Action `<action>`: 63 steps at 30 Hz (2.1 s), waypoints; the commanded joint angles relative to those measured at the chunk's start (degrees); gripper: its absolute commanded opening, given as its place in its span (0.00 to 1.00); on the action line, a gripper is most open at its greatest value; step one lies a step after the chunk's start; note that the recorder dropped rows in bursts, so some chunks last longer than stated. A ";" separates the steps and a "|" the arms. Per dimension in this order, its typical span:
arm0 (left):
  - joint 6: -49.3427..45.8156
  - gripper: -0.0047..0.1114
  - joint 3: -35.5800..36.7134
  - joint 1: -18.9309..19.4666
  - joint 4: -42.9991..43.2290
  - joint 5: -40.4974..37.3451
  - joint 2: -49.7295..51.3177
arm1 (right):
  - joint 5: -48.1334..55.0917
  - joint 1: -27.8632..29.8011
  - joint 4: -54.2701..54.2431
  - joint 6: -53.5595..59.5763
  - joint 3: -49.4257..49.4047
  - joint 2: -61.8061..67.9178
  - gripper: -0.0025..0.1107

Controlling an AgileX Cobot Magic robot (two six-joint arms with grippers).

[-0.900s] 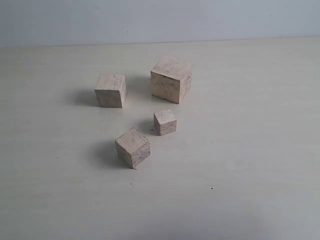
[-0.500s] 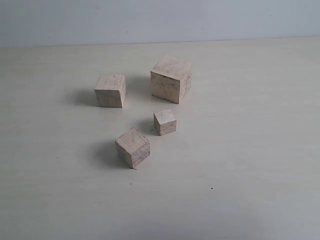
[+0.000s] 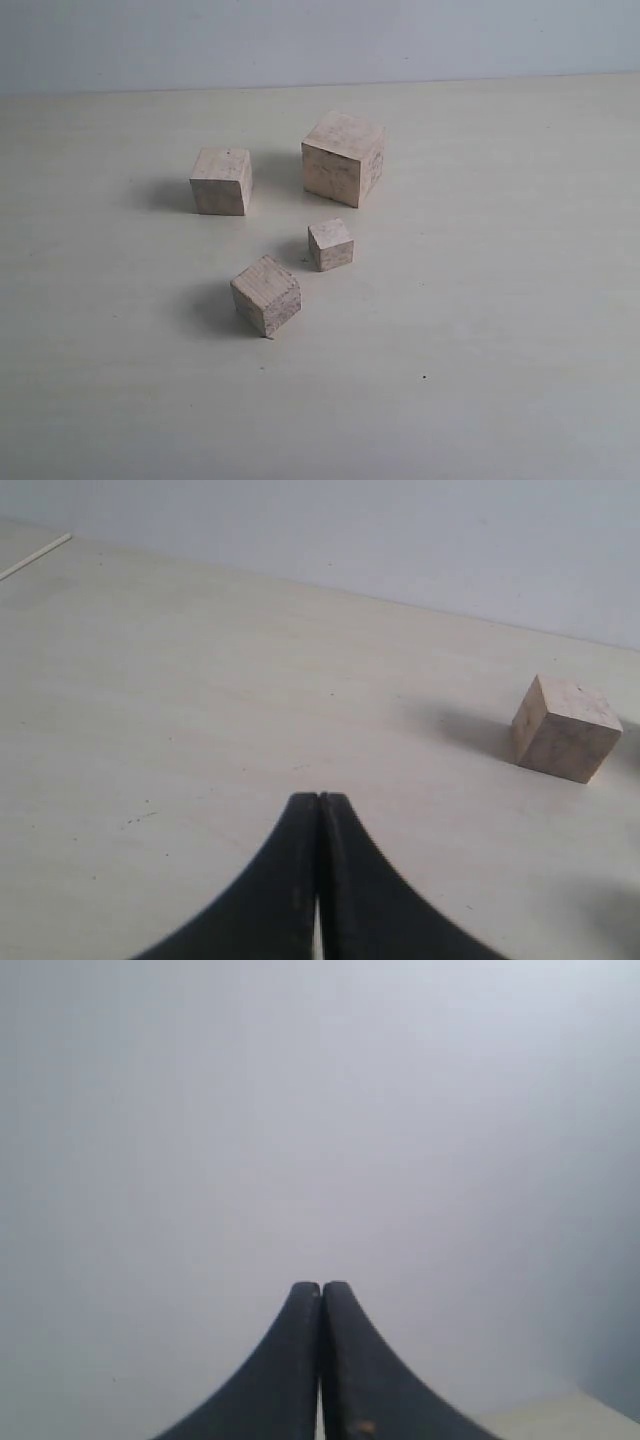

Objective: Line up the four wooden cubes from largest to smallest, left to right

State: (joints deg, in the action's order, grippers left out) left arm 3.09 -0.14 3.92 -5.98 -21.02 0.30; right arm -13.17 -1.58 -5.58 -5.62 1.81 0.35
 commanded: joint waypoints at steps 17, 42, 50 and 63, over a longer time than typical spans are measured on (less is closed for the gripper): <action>-0.02 0.04 0.14 0.04 0.21 0.40 -0.30 | 28.20 -0.47 0.18 7.63 48.76 47.55 0.02; -0.02 0.04 0.14 0.04 0.21 0.40 -0.30 | 42.53 -8.42 -16.49 28.98 81.72 97.92 0.02; -0.02 0.04 0.14 0.04 0.21 0.40 -0.30 | 44.64 -8.42 -34.17 61.82 81.97 107.14 0.10; -0.02 0.04 0.14 0.04 0.21 0.40 -0.30 | 50.80 -8.42 -69.69 100.33 82.04 117.10 0.95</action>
State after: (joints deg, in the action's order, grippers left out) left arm 3.09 -0.14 3.92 -5.98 -21.02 0.30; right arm 36.62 -9.94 -66.47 86.74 83.54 116.67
